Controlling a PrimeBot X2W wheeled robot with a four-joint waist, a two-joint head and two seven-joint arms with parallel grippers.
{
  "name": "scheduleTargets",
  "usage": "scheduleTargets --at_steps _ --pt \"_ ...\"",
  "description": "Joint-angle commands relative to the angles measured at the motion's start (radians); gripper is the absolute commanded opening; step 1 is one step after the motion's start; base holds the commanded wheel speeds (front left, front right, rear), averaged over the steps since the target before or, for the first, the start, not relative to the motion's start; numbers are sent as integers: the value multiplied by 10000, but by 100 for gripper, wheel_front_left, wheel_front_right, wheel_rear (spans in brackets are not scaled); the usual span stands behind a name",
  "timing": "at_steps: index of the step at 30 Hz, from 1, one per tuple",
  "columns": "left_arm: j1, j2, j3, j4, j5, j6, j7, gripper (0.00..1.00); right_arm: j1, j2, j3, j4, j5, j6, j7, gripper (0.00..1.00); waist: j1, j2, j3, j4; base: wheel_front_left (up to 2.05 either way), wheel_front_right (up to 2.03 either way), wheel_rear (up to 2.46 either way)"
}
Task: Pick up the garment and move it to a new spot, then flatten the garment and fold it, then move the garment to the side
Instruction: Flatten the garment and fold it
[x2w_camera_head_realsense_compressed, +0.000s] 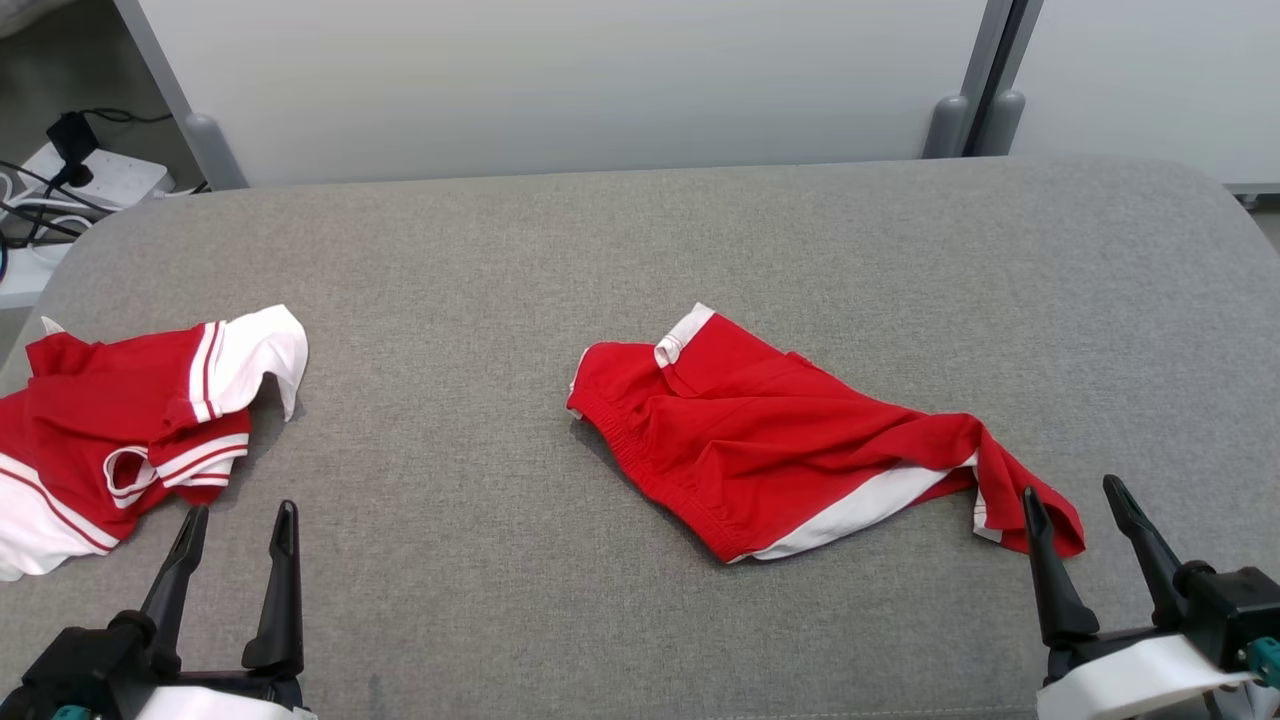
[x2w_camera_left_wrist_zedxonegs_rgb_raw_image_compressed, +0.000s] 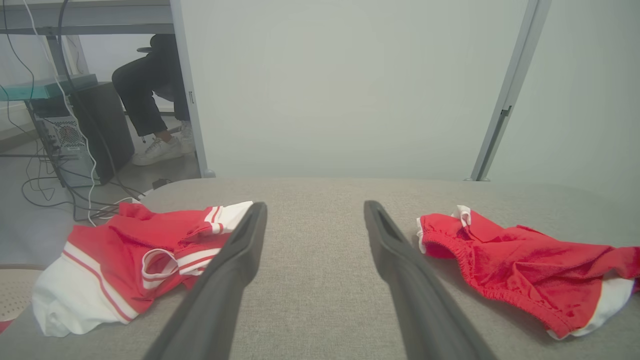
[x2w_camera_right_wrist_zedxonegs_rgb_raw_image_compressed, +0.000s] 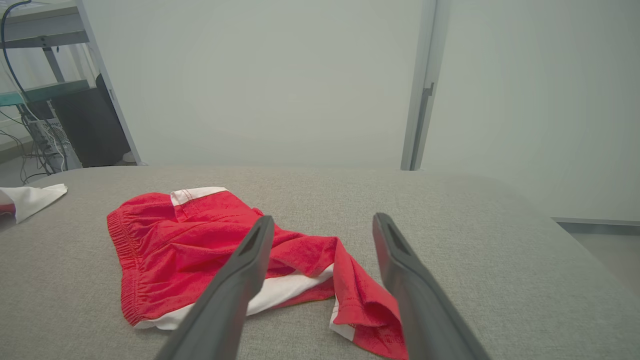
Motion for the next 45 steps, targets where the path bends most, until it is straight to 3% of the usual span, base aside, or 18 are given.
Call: scheduleTargets --at_steps 1,16,26,32,45 --pt "-336 221 413 -264 41 95 -96 100 -109 -74 164 -358 -99 44 30 100 0 0 -29 -9 0 0 0" --pt "-324 75 339 -381 34 244 -22 100 152 123 76 -686 -175 44 259 100 0 0 -27 -34 0 0 0" --pt "-577 -3 180 -590 134 300 80 100 -96 -84 -16 -228 -227 44 314 100 0 0 163 -25 0 0 0" --pt "-949 -113 34 -610 176 196 97 100 -715 -533 124 774 -242 44 423 100 0 0 584 -50 0 0 0" --pt "-1714 -496 -200 -154 237 -178 21 100 -2562 -1327 1478 3747 -281 44 333 100 0 0 1312 174 0 0 0"
